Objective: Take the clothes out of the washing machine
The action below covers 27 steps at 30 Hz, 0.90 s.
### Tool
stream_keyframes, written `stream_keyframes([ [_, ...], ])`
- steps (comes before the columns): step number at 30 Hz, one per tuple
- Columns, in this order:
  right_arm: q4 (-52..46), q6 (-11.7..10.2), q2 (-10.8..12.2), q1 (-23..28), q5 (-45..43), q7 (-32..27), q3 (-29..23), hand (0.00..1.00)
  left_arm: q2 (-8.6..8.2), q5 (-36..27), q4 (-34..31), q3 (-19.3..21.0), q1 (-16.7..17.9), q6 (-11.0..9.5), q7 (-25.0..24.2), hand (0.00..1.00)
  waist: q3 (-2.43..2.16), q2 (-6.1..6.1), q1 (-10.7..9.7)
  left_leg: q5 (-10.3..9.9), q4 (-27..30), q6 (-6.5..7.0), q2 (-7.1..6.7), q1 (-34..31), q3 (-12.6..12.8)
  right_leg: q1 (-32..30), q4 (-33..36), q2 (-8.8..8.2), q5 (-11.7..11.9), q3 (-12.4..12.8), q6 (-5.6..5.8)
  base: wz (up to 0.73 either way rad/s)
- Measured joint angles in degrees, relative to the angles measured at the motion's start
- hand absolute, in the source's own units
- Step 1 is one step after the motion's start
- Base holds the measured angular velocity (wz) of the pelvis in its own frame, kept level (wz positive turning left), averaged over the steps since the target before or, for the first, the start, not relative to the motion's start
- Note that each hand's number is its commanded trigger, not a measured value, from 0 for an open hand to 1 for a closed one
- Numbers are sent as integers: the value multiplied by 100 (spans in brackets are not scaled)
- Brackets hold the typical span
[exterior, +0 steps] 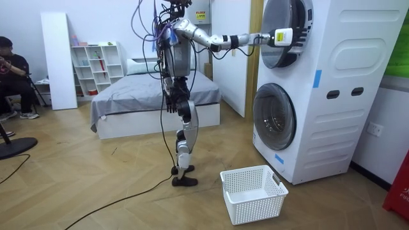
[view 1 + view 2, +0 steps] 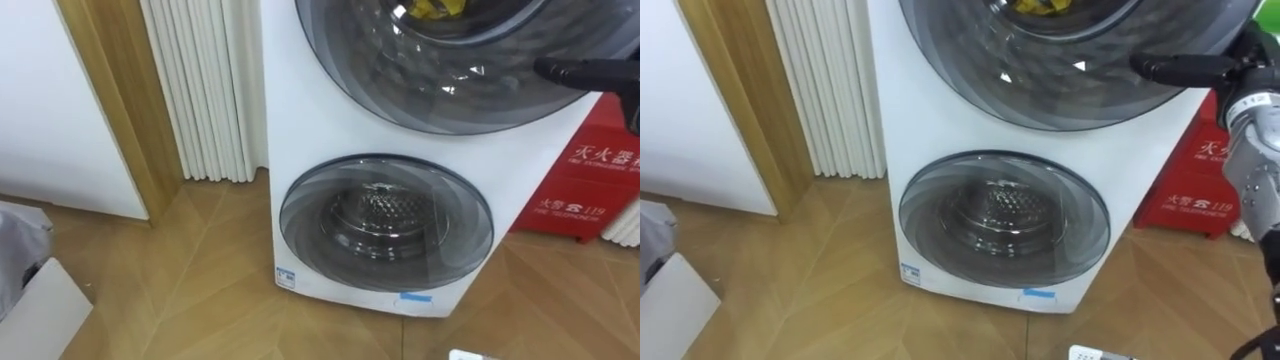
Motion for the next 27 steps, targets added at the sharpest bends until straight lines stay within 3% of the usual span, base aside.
stream_keyframes([
  [3, -950, -1, 118, 528, -2, -96, -11, 0, -1, 8, -3, 2, 7, 1, 20, 0, 0, -4, -15, 20, -136, -33, 22, 94, -9, 3, -3, 18, 8, -12, -13, -36],
  [9, -1815, -83, 475, 1078, -309, -120, -25, 0, 4, 13, -115, -93, -123, -134, 88, 0, 5, -95, -50, 24, -187, -48, 68, 208, -81, 20, -11, 58, 45, -27, -76, -29],
  [14, -2583, -156, 632, 1745, -616, -169, -100, 0, -5, 5, -198, -341, -124, -99, 104, 0, 10, -120, -44, 0, -144, -85, 84, 301, -99, 101, -13, 70, 50, -22, -84, -11],
  [16, -2820, -196, 806, 1913, -743, -199, -178, 0, -10, 5, -160, -342, -125, -99, 119, 0, 10, -95, -45, -2, -128, -88, 87, 304, -100, 101, -13, 71, 58, -15, -99, -12],
  [19, -3161, -348, 998, 2185, -858, -203, -186, 0, -99, -5, -72, -454, -120, -95, 172, 0, 6, 62, -58, -3, -147, -87, 86, 326, -94, 102, -4, 68, 79, -19, -131, -3],
  [21, -3332, -409, 1050, 2356, -852, -182, -173, 0, -134, -5, -56, -462, -105, -95, 189, 0, 9, 105, -87, -8, -161, -90, 86, 323, -112, 121, -7, 66, 88, -49, -142, 6],
  [27, -3752, -668, 1238, 3041, -858, 366, -167, 0, -142, -24, -58, -672, -54, -92, 230, 0, 4, 96, -180, -19, -45, -109, 89, 292, -172, 174, -29, 62, 82, -141, -169, 6],
])
